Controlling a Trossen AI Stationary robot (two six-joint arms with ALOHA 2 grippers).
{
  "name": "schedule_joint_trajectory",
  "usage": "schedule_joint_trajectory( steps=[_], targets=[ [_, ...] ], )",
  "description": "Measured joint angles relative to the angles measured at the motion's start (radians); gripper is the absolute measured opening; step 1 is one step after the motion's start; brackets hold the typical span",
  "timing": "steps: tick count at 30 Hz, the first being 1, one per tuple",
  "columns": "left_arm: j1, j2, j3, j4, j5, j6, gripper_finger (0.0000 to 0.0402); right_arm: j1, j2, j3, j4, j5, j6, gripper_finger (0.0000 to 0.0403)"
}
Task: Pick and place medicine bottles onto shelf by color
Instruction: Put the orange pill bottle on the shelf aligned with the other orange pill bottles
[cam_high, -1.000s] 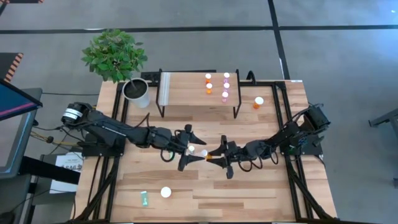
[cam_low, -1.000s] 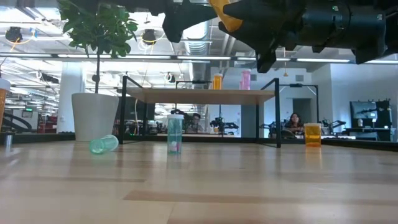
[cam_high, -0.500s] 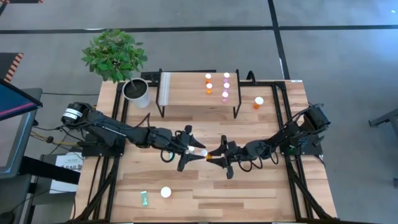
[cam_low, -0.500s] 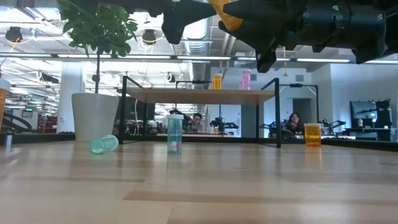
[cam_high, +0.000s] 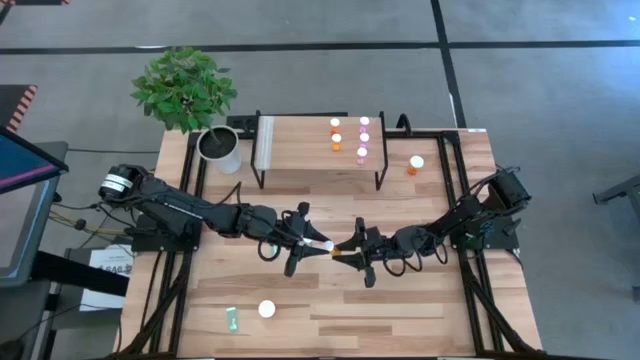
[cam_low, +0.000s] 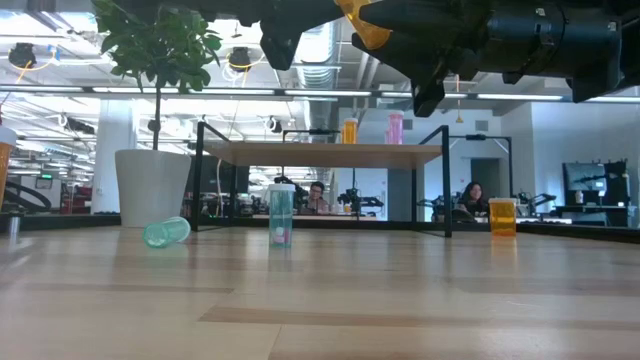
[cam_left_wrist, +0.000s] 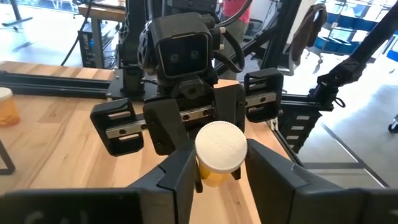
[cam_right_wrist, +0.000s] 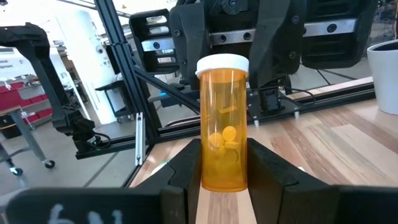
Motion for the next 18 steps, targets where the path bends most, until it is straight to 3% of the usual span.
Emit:
schedule_joint_trajectory(
  steps=[18],
  targets=[
    [-0.003,-0.001,0.000,0.002,-0.002,0.000,0.0106,0.000,0.000,0.000,-0.029,-0.006,0.066,0.0252]
  ],
)
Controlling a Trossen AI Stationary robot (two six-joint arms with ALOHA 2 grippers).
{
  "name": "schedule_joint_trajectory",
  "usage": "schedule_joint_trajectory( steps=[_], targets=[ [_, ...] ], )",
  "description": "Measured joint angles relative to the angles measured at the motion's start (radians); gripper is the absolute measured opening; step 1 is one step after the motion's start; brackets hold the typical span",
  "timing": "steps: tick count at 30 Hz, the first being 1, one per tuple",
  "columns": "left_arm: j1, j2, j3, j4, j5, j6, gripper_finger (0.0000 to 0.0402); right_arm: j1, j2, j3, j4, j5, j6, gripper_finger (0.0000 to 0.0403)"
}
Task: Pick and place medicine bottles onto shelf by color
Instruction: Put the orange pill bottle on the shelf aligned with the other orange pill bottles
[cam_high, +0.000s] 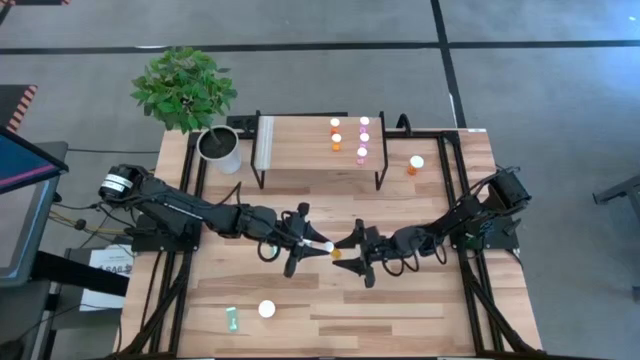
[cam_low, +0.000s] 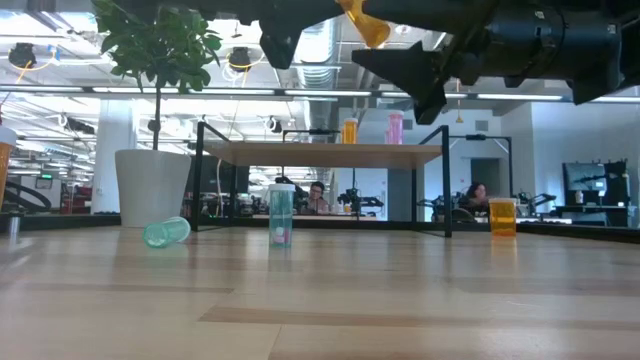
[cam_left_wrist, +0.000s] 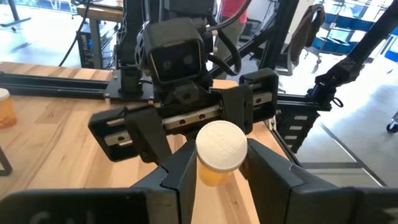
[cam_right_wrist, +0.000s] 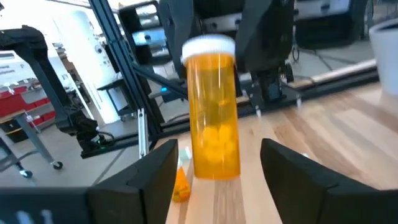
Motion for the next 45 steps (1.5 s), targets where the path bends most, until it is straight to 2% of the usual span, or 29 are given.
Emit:
schedule_joint_trajectory(
  steps=[9,15,19,23,26,31,35,38,43,45],
  targets=[
    [0.004,-0.004,0.000,0.000,-0.009,-0.007,0.0106,-0.003,0.000,0.000,-0.074,-0.014,0.034,0.0260],
    [0.008,-0.004,0.017,-0.013,-0.012,0.008,0.0106,-0.030,0.000,0.000,-0.106,-0.104,0.087,0.0260],
    [0.027,-0.016,0.055,-0.111,-0.041,0.041,0.0106,-0.035,0.000,0.000,-0.178,-0.110,0.103,0.0260],
    [0.070,-0.025,0.161,-0.310,-0.134,0.090,0.0106,-0.043,0.000,0.000,-0.265,-0.110,0.125,0.0260],
    [0.124,-0.015,0.254,-0.453,-0.164,0.136,0.0106,-0.056,0.000,0.000,-0.371,-0.102,0.162,0.0260],
    [0.237,0.008,0.347,-0.572,-0.162,0.190,0.0106,-0.076,0.000,-0.001,-0.508,-0.097,0.220,0.0260],
    [0.340,0.057,0.414,-0.652,-0.132,0.207,0.0106,-0.076,0.000,-0.001,-0.514,-0.086,0.222,0.0260],
    [0.400,0.120,0.513,-0.739,-0.088,0.208,0.0106,-0.073,0.000,-0.001,-0.510,-0.078,0.217,0.0260],
    [0.430,0.218,0.681,-0.909,-0.086,0.253,0.0106,-0.074,0.000,-0.001,-0.506,-0.077,0.212,0.0260],
    [0.437,0.242,0.708,-0.902,-0.088,0.268,0.0106,-0.074,0.000,-0.001,-0.506,-0.076,0.208,0.0260]
  ],
)
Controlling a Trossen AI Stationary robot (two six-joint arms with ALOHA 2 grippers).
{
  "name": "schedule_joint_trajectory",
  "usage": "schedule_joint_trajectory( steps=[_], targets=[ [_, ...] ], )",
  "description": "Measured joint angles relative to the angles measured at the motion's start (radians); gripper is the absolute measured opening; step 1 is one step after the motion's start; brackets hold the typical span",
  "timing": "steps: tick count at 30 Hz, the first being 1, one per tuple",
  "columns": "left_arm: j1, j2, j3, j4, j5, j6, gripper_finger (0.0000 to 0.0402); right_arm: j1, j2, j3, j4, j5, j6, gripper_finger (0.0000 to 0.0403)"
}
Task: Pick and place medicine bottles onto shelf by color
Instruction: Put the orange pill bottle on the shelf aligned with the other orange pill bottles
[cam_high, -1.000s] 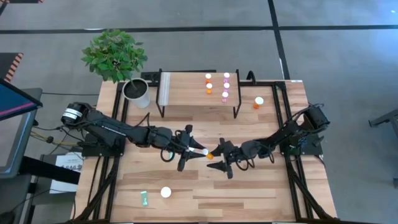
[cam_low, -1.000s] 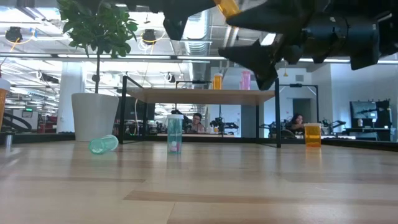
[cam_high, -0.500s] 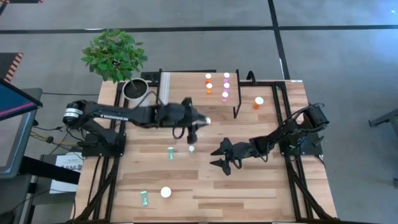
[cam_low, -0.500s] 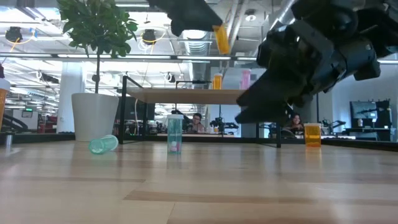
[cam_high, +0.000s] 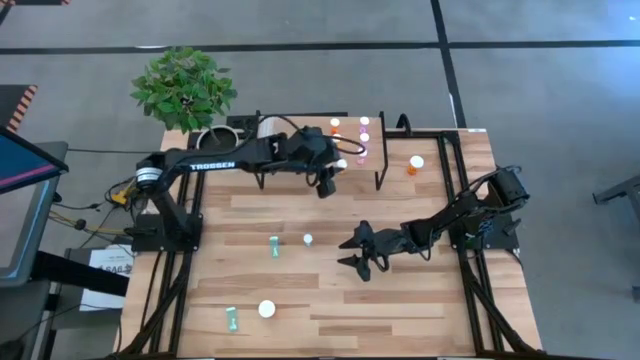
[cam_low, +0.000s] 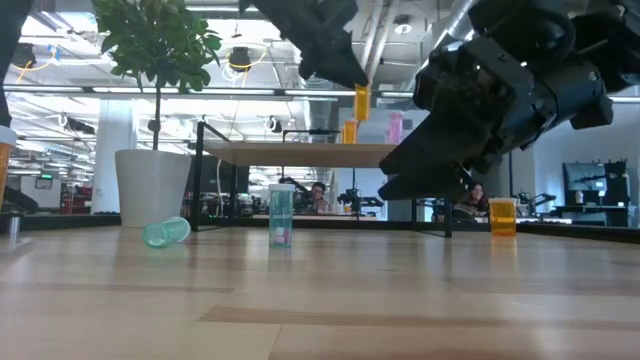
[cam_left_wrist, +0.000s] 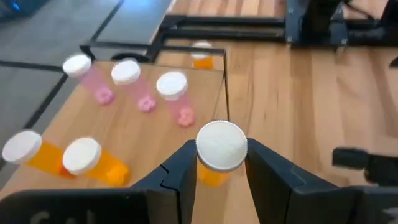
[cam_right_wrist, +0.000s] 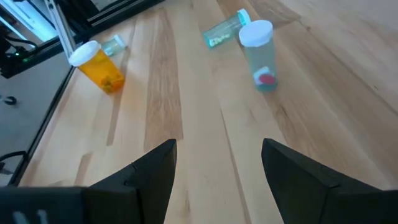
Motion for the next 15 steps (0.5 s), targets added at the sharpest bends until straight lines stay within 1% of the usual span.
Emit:
schedule_joint_trajectory(
  steps=[3,10,15],
  targets=[
    [0.017,0.018,0.004,0.017,0.004,0.014,0.0108,-0.001,0.000,0.000,0.003,0.000,-0.012,0.0260],
    [0.076,0.019,-0.005,0.003,0.006,0.003,0.0117,-0.006,0.000,0.000,0.004,0.000,-0.015,0.0260],
    [0.103,0.019,-0.005,-0.022,0.041,0.002,0.0117,-0.005,0.000,0.000,0.004,0.000,-0.014,0.0260]
  ],
)
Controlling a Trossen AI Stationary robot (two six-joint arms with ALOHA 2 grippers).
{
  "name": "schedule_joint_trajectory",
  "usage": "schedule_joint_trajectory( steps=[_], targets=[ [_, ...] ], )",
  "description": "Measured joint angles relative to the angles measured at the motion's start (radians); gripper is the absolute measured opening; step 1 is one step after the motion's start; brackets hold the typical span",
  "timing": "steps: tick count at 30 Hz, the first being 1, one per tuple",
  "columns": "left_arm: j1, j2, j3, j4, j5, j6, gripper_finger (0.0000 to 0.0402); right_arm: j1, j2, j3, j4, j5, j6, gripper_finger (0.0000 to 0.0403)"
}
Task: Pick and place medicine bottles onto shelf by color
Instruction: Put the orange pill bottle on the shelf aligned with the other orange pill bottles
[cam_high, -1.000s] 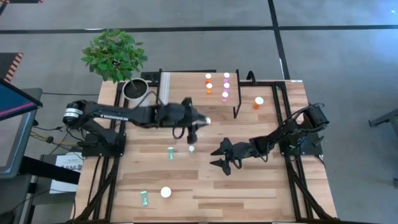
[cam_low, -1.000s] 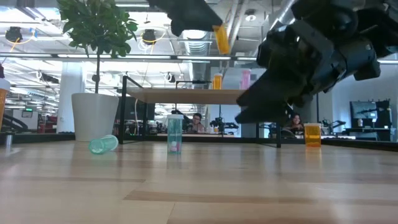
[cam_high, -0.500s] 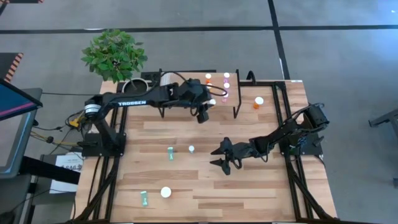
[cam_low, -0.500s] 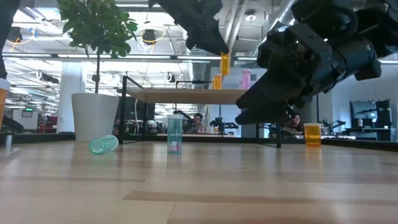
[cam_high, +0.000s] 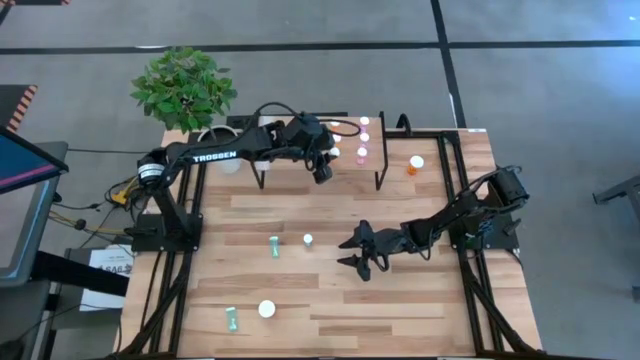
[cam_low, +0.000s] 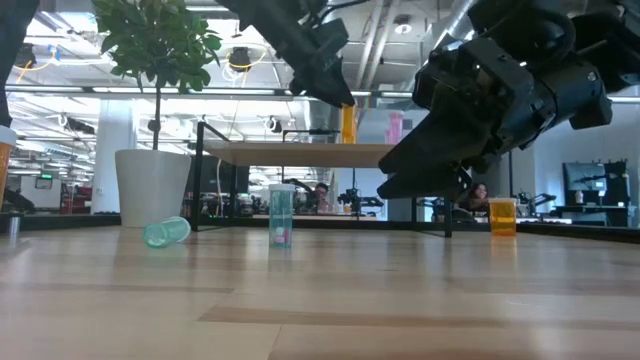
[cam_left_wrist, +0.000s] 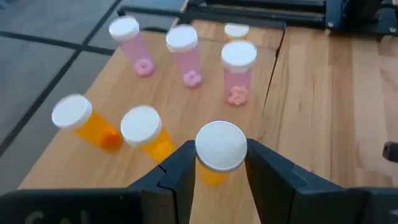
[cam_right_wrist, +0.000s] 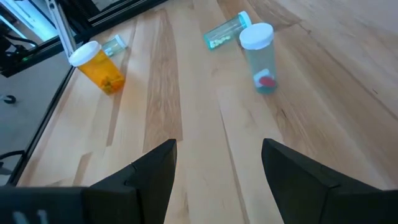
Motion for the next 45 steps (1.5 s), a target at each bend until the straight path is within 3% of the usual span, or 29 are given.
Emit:
schedule_joint_trajectory(
  steps=[39,45],
  targets=[
    [0.007,0.047,0.000,0.019,-0.011,-0.045,0.0117,0.001,0.000,0.000,0.029,-0.001,0.012,0.0260],
    [0.007,0.047,-0.002,-0.007,-0.012,-0.056,0.0141,0.001,0.000,0.000,0.033,-0.007,0.012,0.0260]
  ],
)
